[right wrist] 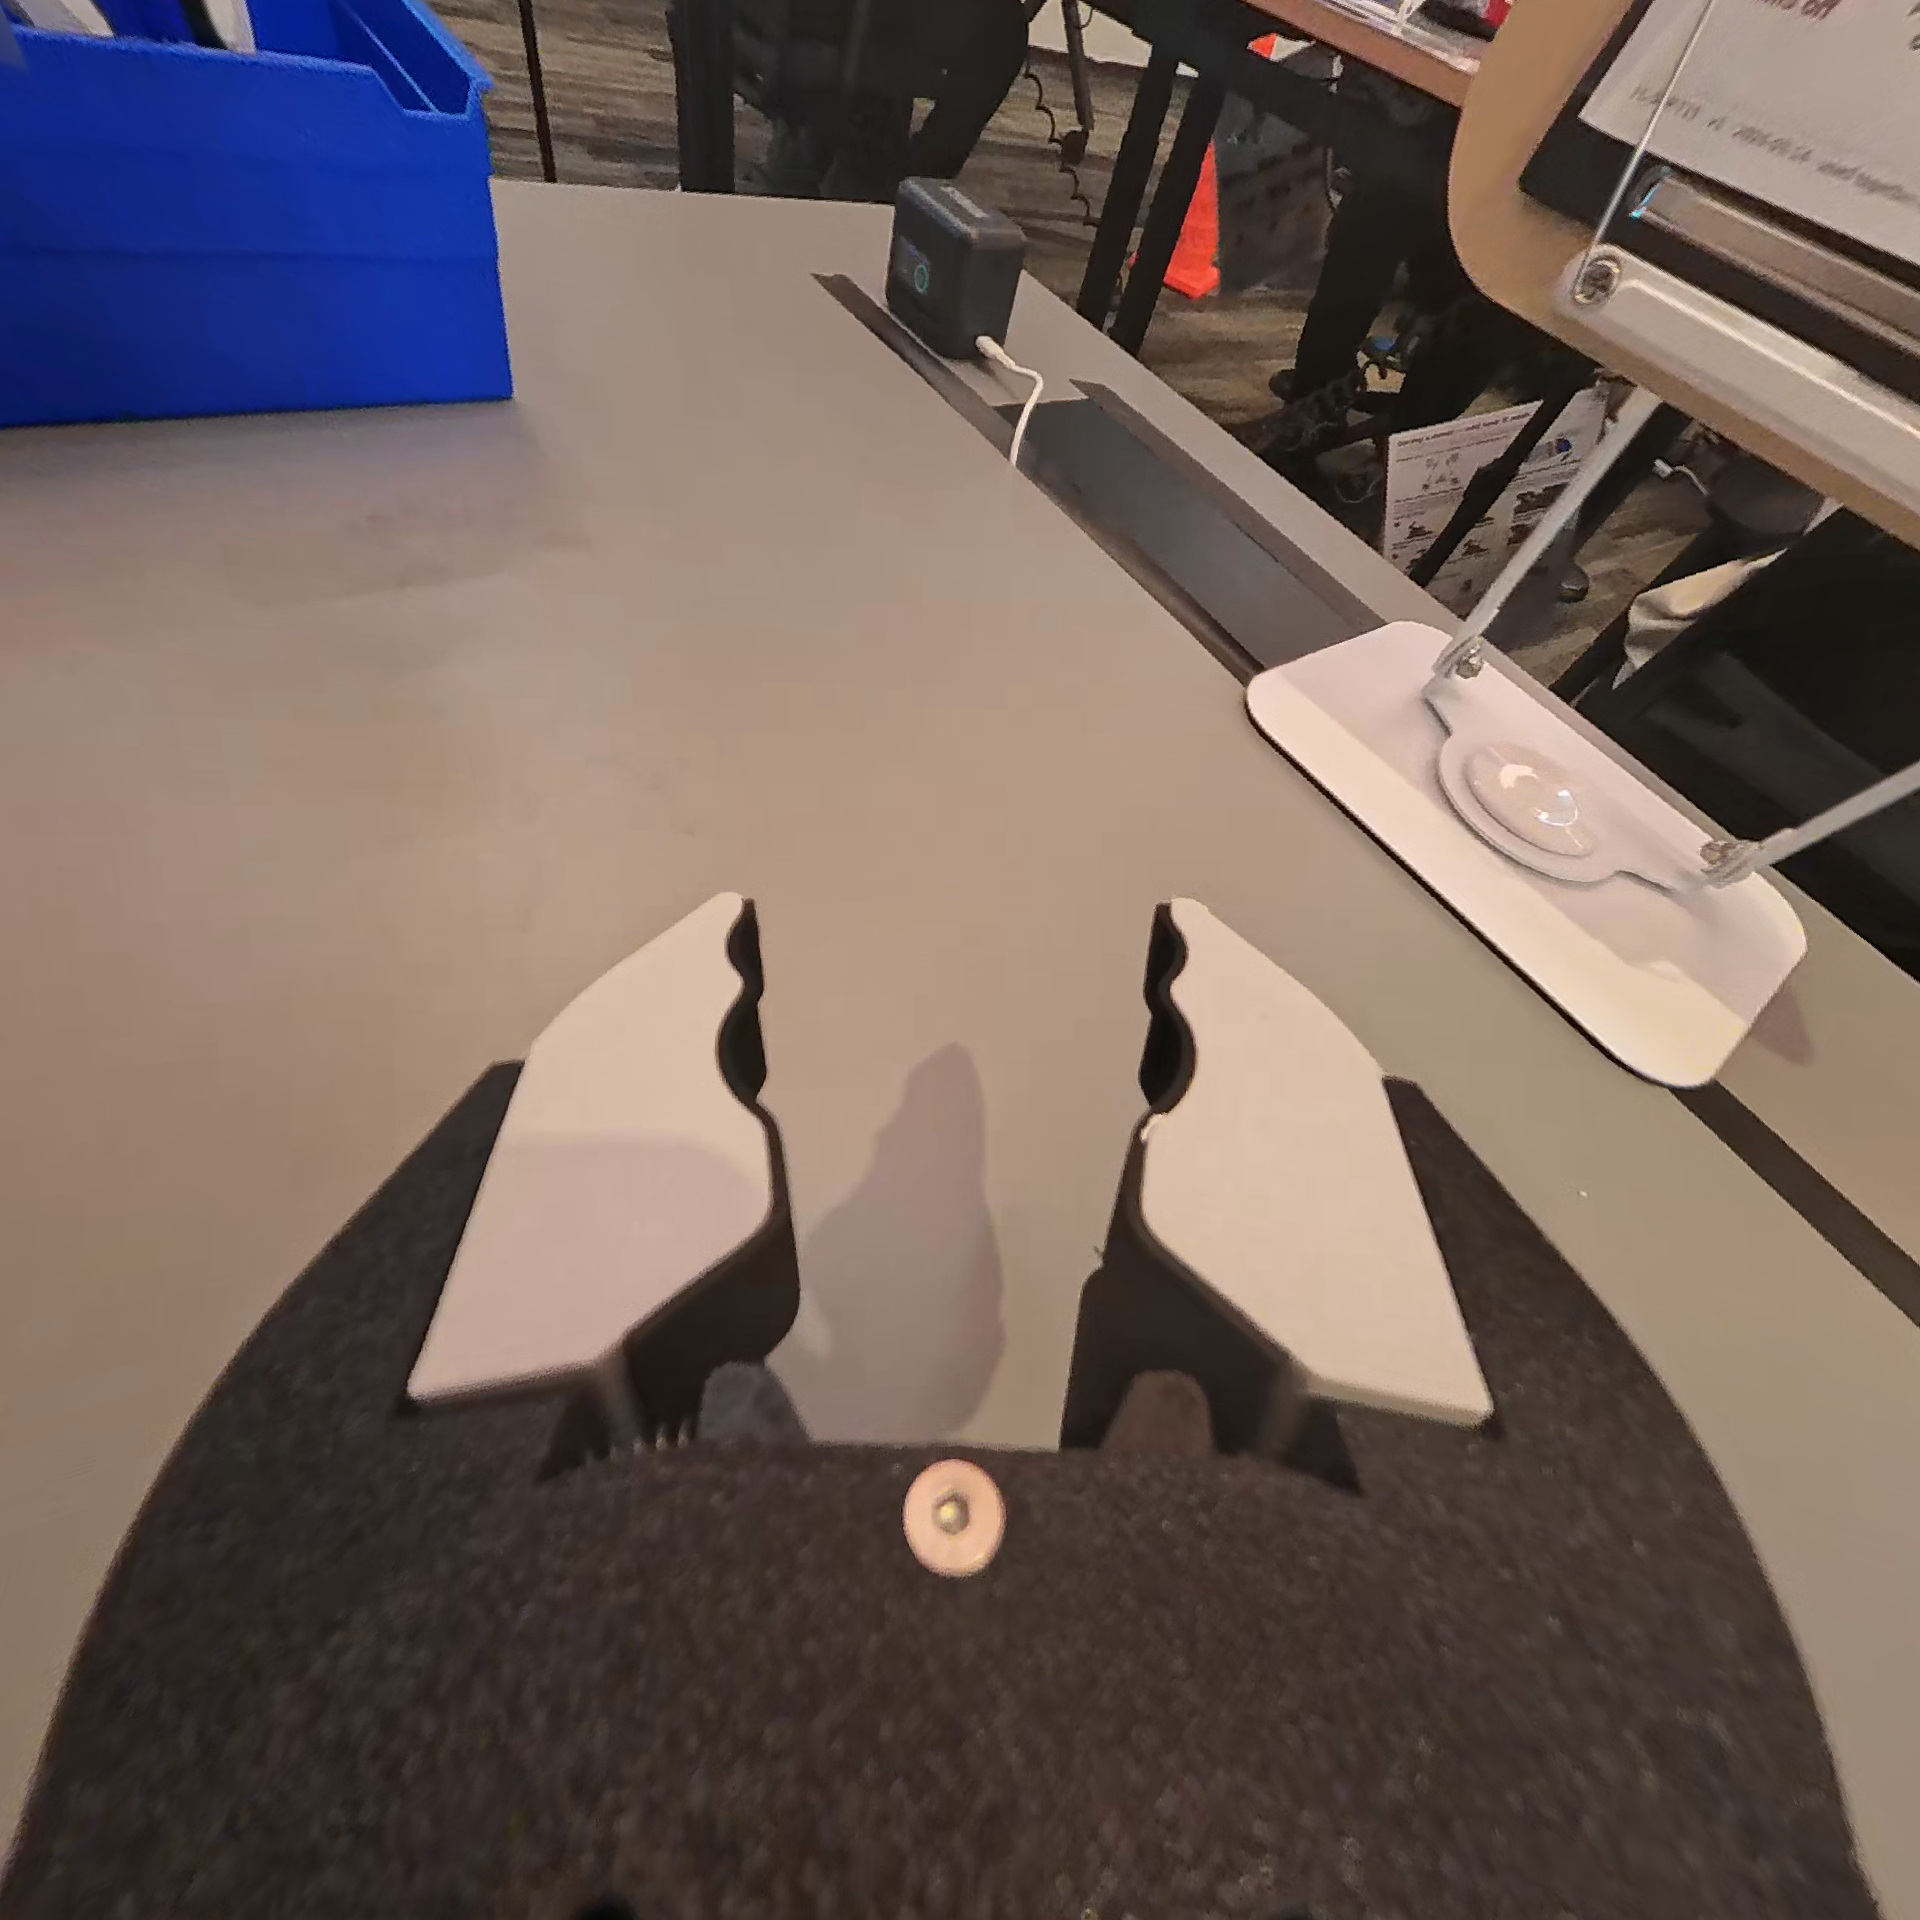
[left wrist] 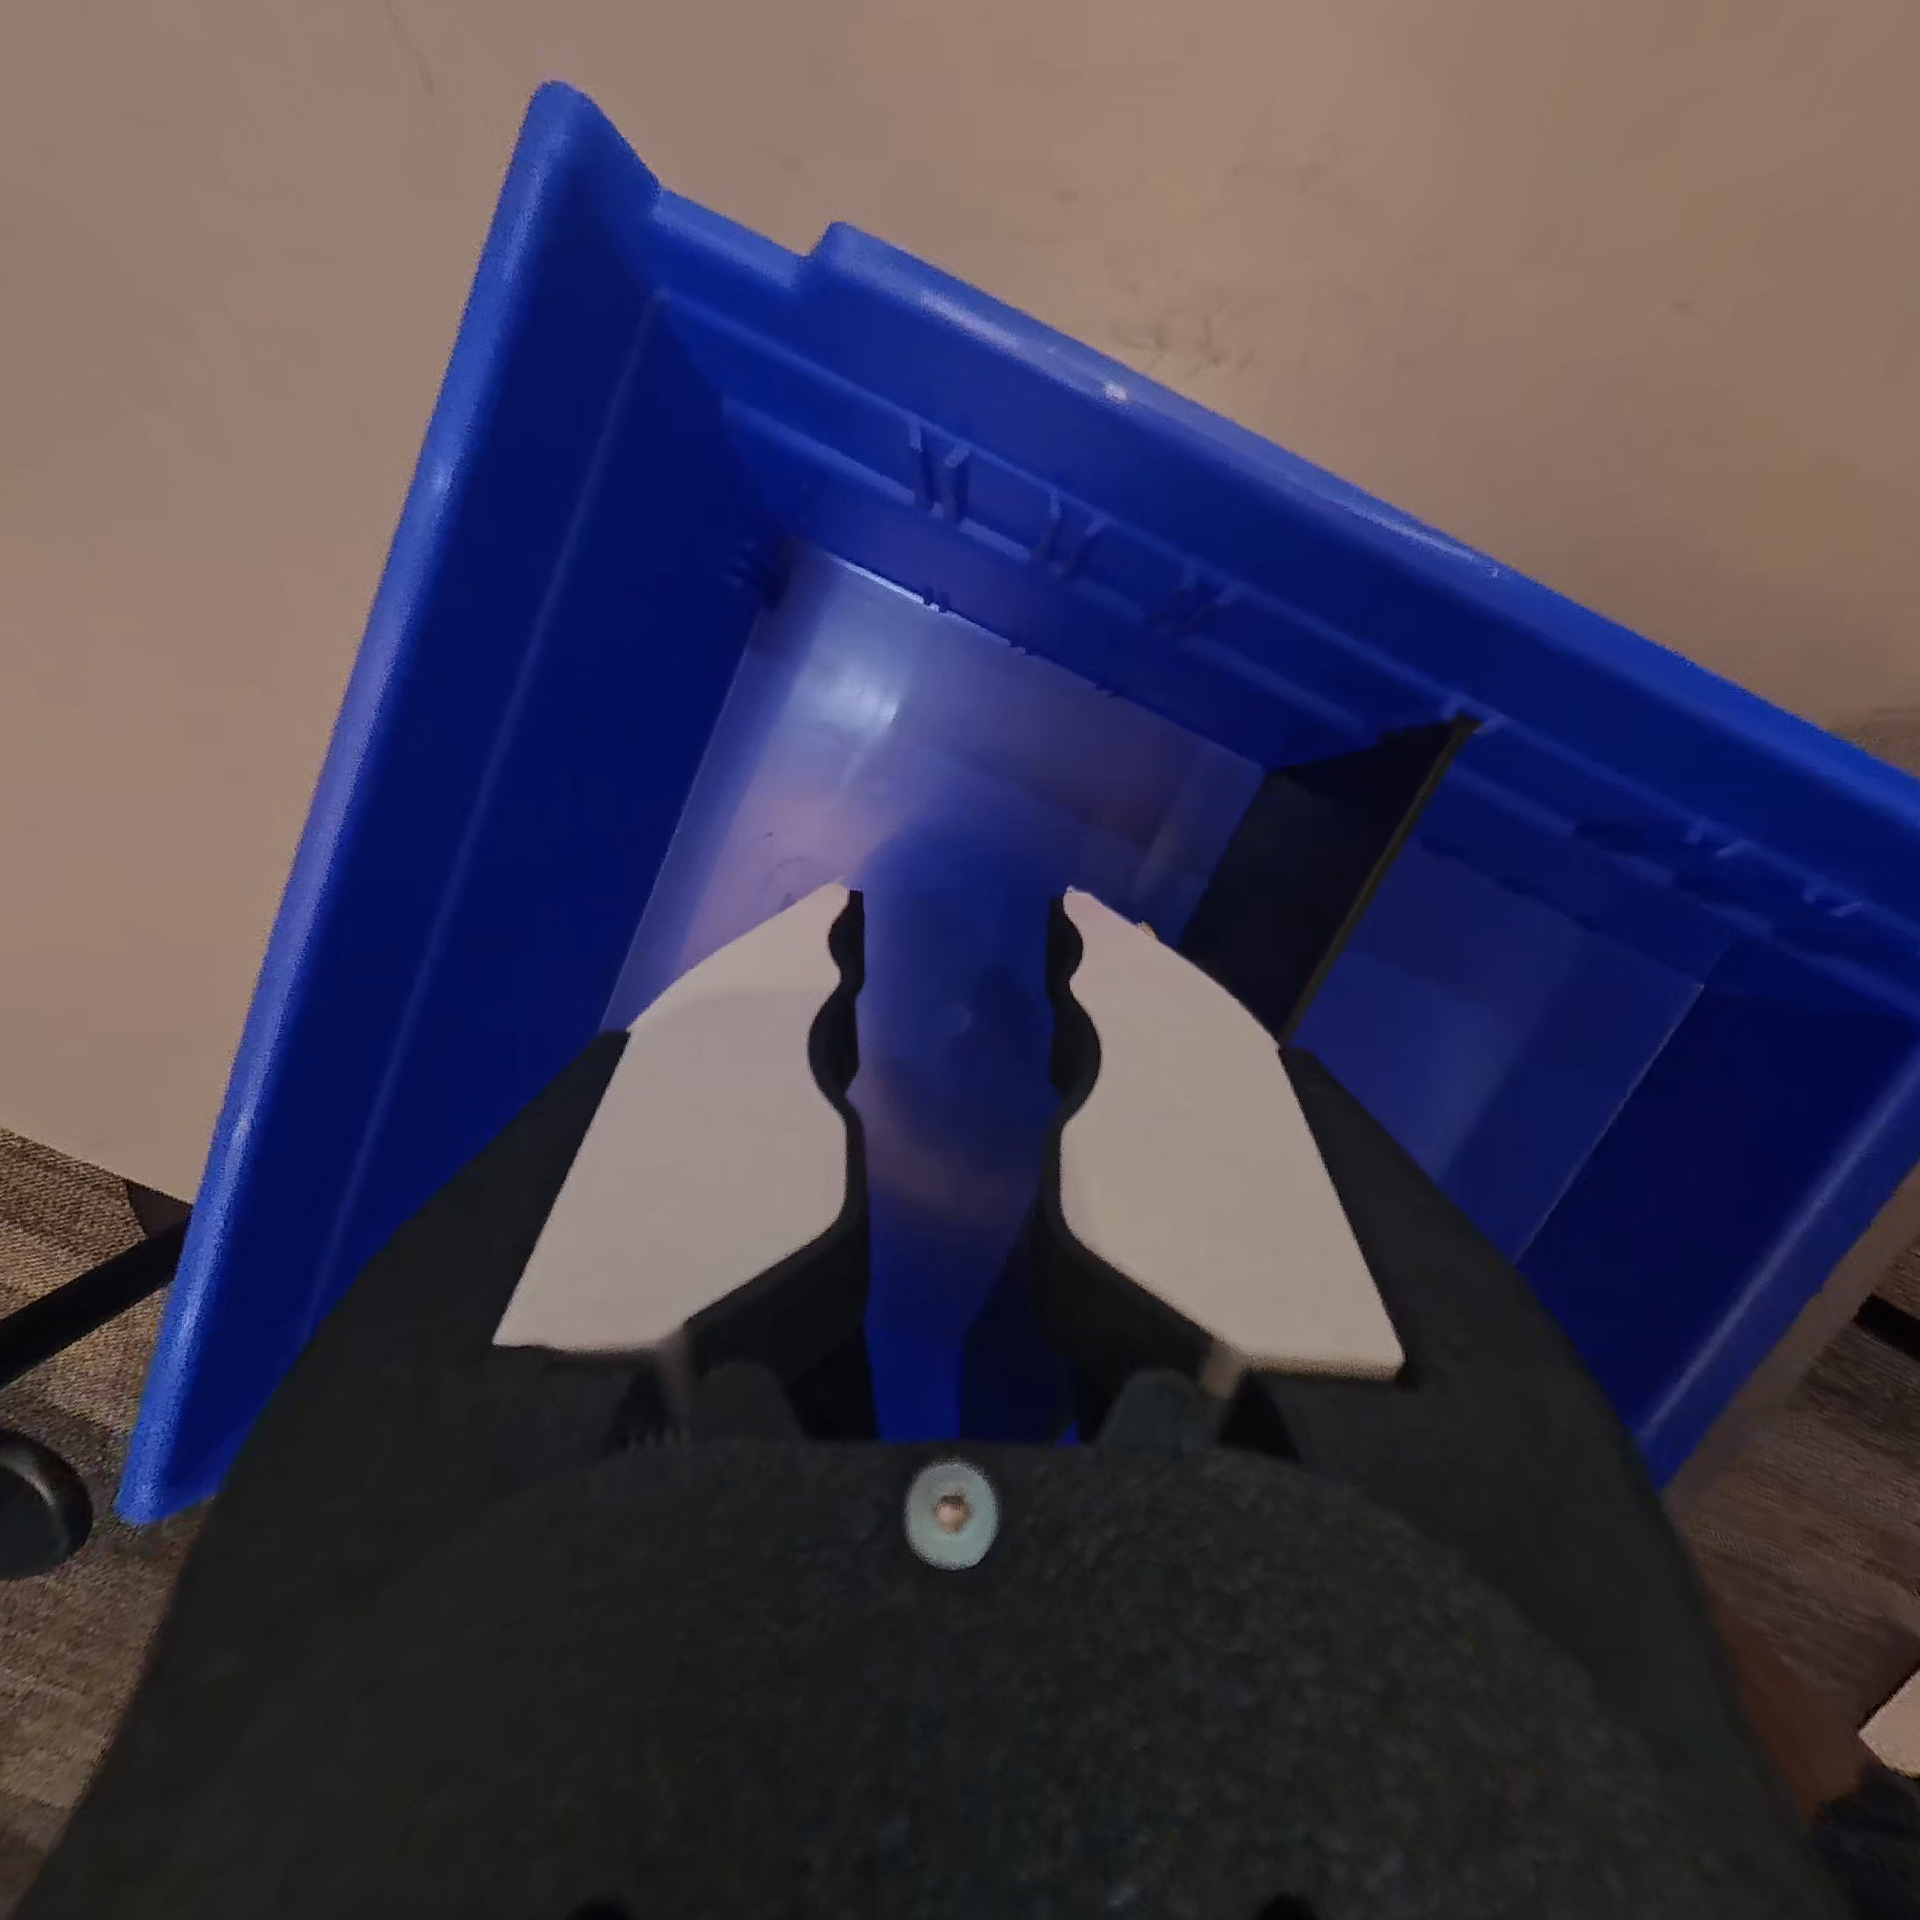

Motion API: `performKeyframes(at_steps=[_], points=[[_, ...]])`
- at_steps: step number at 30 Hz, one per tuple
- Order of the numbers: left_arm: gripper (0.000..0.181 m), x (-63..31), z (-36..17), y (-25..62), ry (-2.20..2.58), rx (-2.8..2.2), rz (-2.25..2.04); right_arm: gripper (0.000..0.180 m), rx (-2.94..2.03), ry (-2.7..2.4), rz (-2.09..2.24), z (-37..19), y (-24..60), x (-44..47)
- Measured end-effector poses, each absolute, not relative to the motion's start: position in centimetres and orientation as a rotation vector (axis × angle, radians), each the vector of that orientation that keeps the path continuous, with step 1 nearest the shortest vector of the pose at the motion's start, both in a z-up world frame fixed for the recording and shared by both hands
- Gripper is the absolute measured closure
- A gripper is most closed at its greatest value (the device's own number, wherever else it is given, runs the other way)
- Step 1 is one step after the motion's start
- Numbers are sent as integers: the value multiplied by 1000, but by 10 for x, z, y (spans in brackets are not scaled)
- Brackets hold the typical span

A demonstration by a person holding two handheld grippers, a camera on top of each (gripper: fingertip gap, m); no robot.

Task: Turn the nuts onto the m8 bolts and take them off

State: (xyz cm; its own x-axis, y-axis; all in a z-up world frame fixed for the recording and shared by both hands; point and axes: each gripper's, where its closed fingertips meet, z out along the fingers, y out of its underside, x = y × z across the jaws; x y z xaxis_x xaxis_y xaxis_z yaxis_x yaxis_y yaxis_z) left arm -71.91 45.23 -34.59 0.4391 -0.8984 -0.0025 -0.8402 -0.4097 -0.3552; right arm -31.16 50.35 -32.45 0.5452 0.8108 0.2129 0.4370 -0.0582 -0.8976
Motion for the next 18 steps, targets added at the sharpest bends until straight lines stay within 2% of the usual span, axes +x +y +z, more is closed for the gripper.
performKeyframes(at_steps=[18], points=[[155, -736, -380, 430, 1881, -2434, -379, 106, -1669, -1012, 464, -316, 499, -305]])
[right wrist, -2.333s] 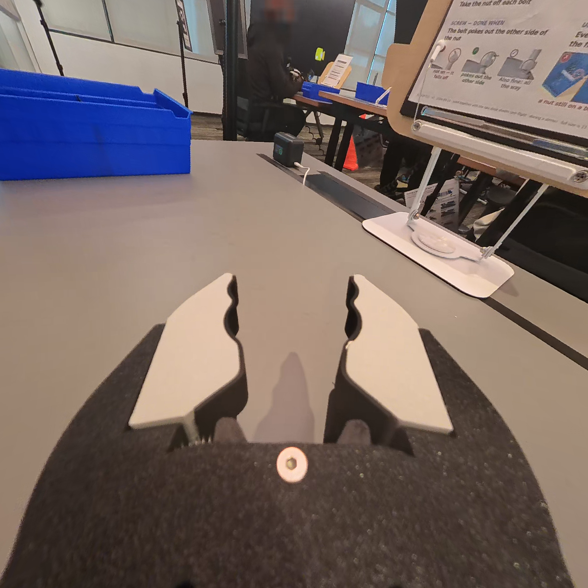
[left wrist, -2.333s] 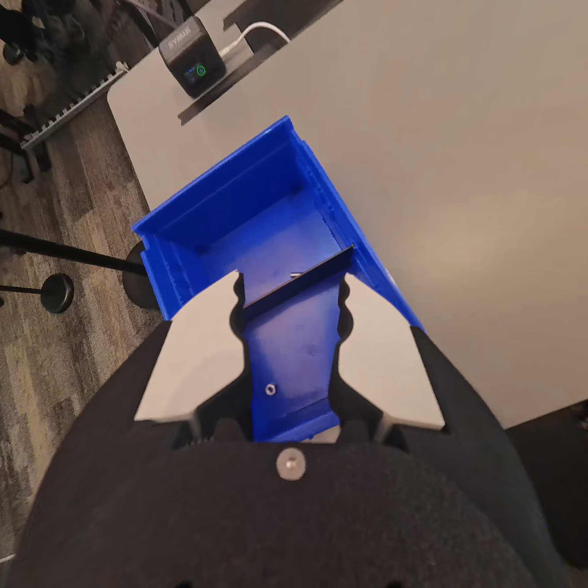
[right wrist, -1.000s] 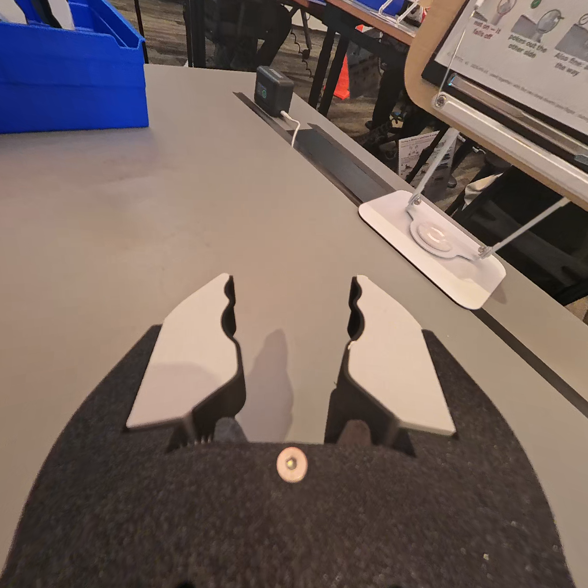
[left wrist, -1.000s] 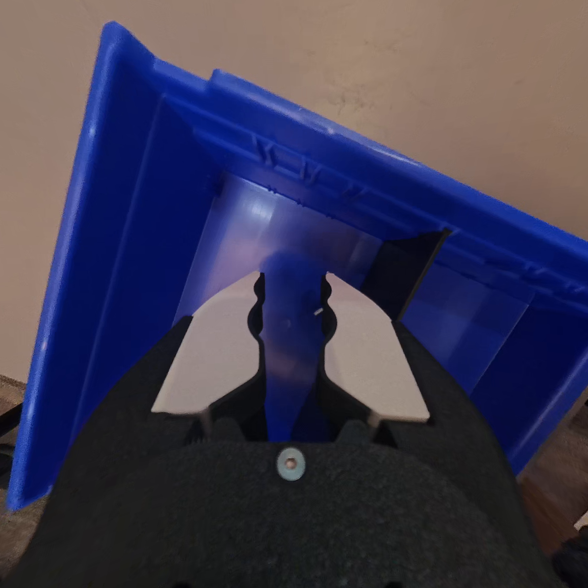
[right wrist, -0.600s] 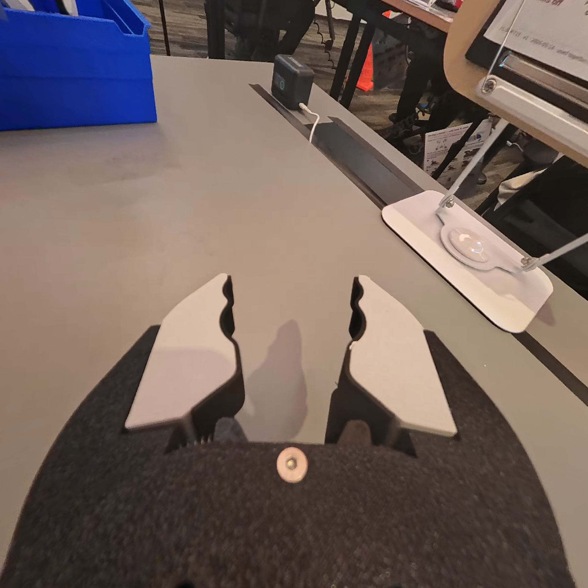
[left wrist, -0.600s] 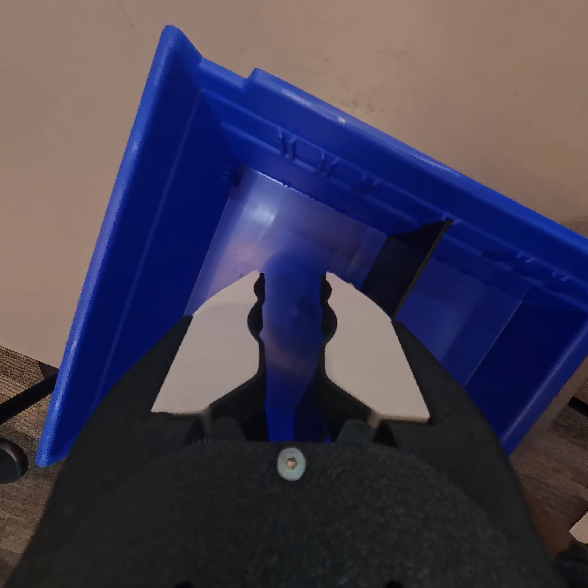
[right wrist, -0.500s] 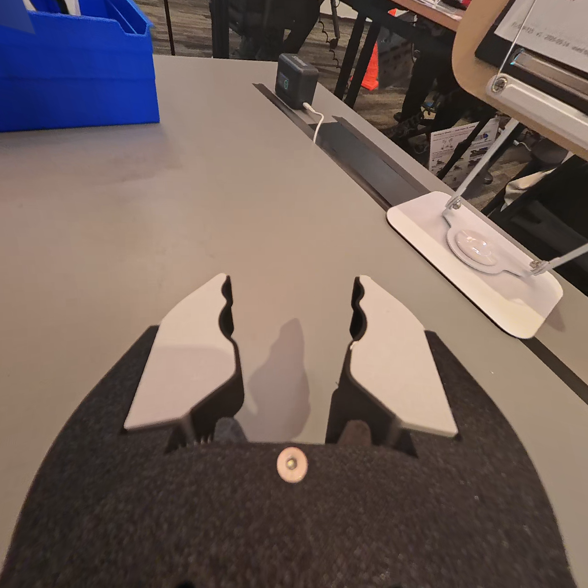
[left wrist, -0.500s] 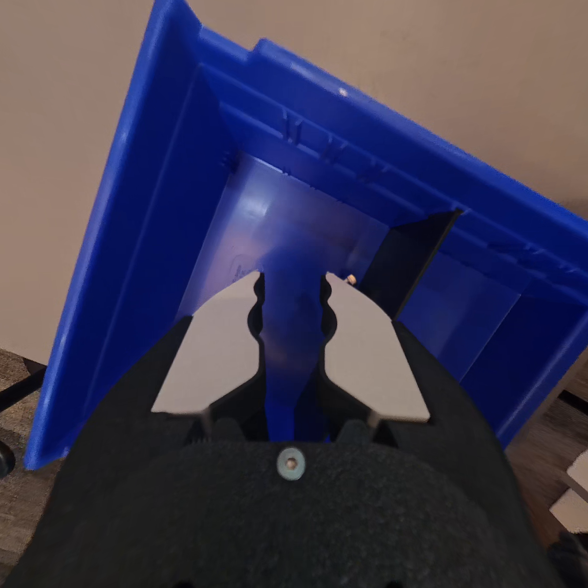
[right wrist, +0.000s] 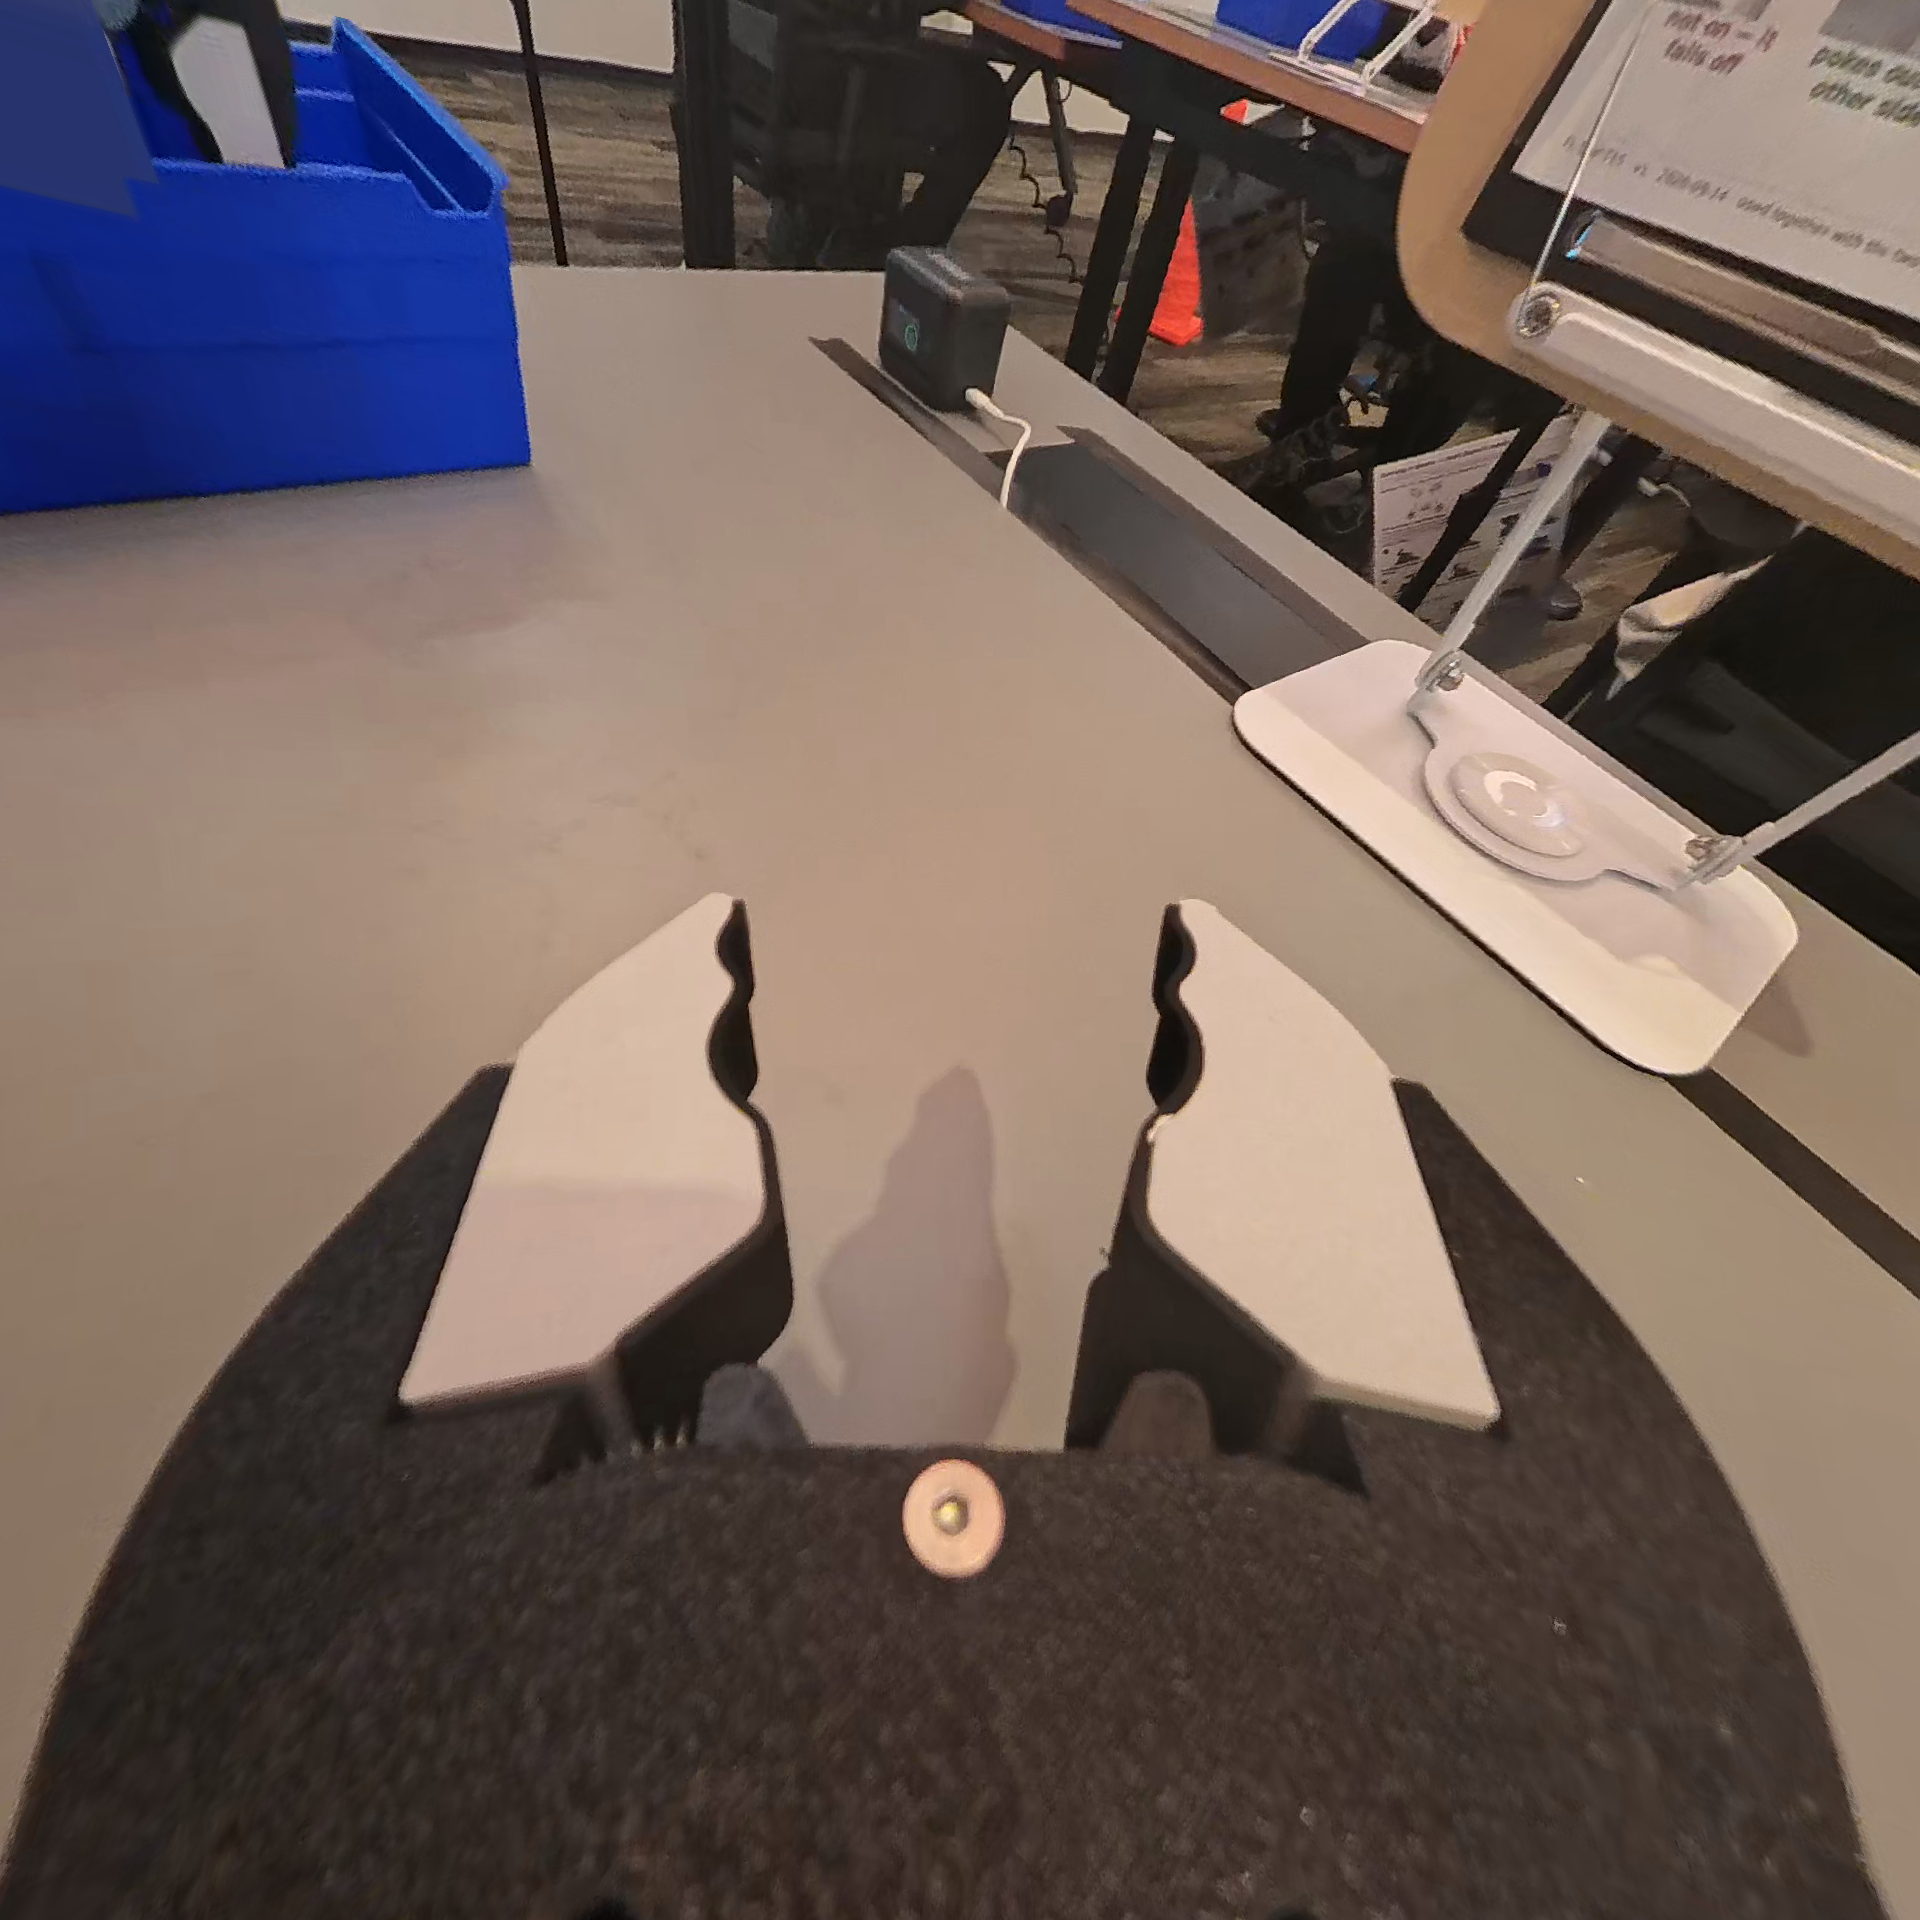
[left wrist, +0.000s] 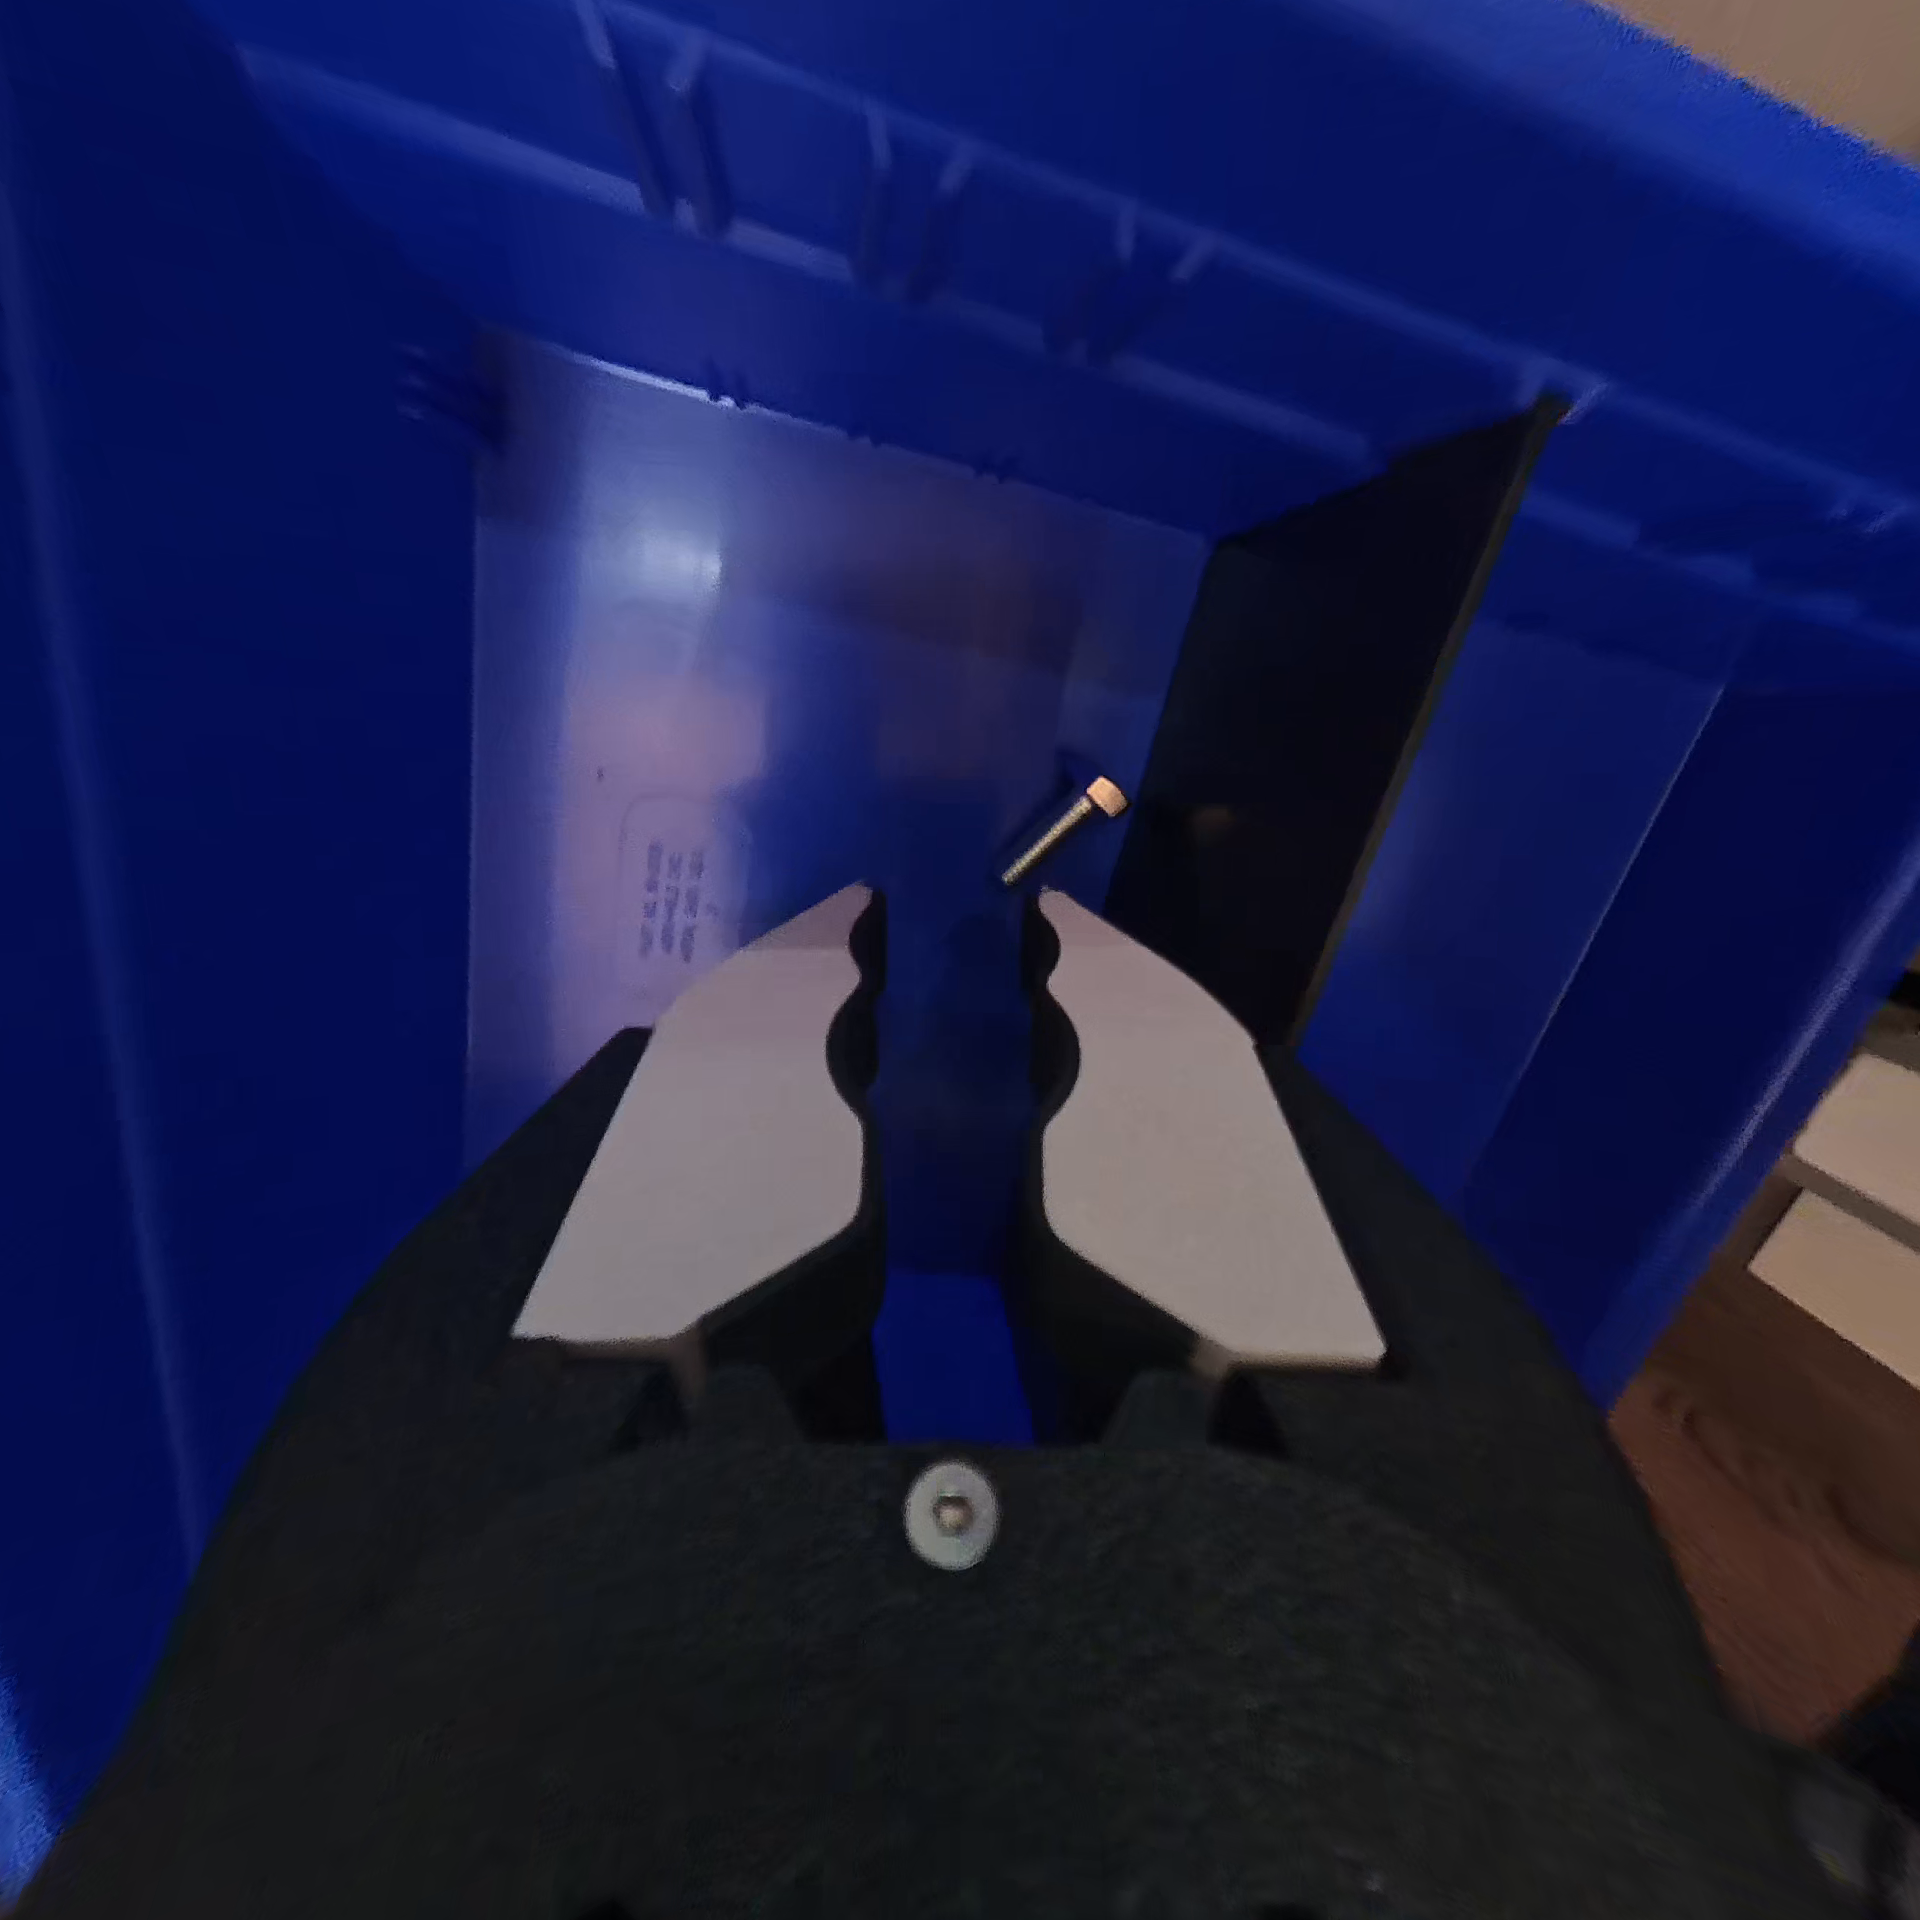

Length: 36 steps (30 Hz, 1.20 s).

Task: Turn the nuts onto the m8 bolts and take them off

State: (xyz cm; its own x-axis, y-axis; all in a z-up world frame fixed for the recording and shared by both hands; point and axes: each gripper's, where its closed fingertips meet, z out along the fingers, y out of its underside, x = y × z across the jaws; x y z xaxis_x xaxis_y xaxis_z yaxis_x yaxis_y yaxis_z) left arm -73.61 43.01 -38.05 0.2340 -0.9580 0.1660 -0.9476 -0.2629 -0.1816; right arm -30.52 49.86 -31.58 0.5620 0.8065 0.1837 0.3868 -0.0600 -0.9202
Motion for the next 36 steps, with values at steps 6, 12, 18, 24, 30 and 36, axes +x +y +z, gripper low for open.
performKeyframes(at_steps=[6, 12, 18, 24, 30, 36], points=[[157, -729, -388, 422, 2032, -2401, -450, 104, -1657, -999, 445, -305, 493, -298], [165, -726, -392, 418, 2162, -2360, -476, 102, -1642, -1005, 408, -296, 490, -296], [165, -730, -392, 418, 2220, -2327, -431, 98, -1634, -1000, 401, -291, 489, -297], [166, -733, -400, 416, 2294, -2299, -376, 95, -1624, -995, 400, -288, 491, -301], [171, -734, -405, 414, 2321, -2281, -329, 94, -1616, -989, 385, -286, 492, -300], [172, -732, -405, 414, 2228, -2381, -340, 95, -1604, -969, 389, -282, 491, -298]])
